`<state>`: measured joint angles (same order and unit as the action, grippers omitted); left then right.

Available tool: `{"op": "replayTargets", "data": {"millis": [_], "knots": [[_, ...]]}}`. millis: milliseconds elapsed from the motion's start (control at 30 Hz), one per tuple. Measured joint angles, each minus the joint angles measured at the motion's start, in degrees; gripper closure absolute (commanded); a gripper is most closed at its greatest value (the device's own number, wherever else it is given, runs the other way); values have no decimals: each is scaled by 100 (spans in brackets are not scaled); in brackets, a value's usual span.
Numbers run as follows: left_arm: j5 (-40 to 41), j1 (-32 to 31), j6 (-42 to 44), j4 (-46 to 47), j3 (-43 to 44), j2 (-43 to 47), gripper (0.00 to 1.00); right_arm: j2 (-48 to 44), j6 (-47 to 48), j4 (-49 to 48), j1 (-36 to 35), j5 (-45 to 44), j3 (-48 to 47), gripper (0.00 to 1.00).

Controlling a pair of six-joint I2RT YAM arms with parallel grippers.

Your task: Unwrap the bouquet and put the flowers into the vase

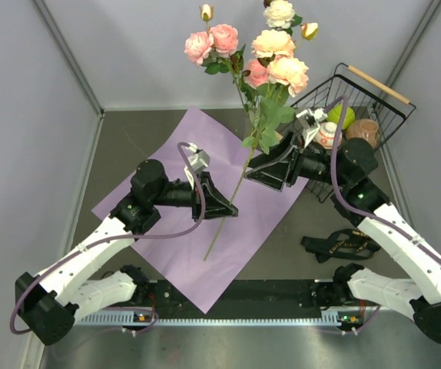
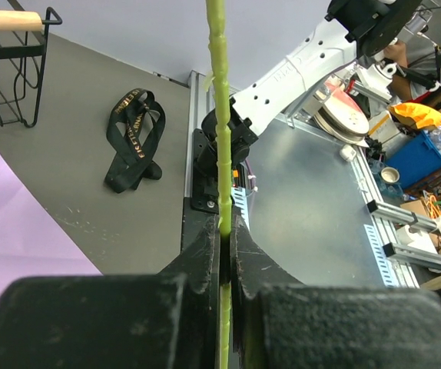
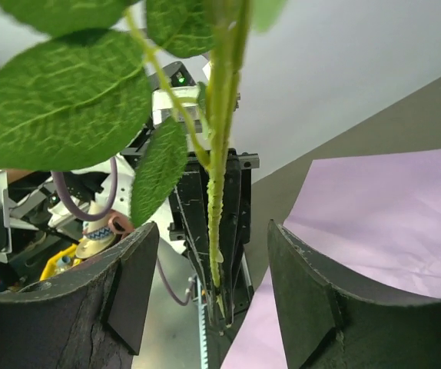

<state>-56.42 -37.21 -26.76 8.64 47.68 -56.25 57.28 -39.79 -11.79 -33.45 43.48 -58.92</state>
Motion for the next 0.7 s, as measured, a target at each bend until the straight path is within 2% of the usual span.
{"op": "replayTargets", "data": {"millis": [500,567,667,700], "knots": [[-120,-44,168,-273,0,63,100,251,15,240,101,186,-496,70],[-120,-48,186,-293,0,63,100,286,15,238,101,197,-496,79],[-114,-52,234,-348,0,63,100,341,22,236,101,225,-496,100],[-92,-52,262,-385,0,63,96,348,-15,240,101,236,-496,100]]}}
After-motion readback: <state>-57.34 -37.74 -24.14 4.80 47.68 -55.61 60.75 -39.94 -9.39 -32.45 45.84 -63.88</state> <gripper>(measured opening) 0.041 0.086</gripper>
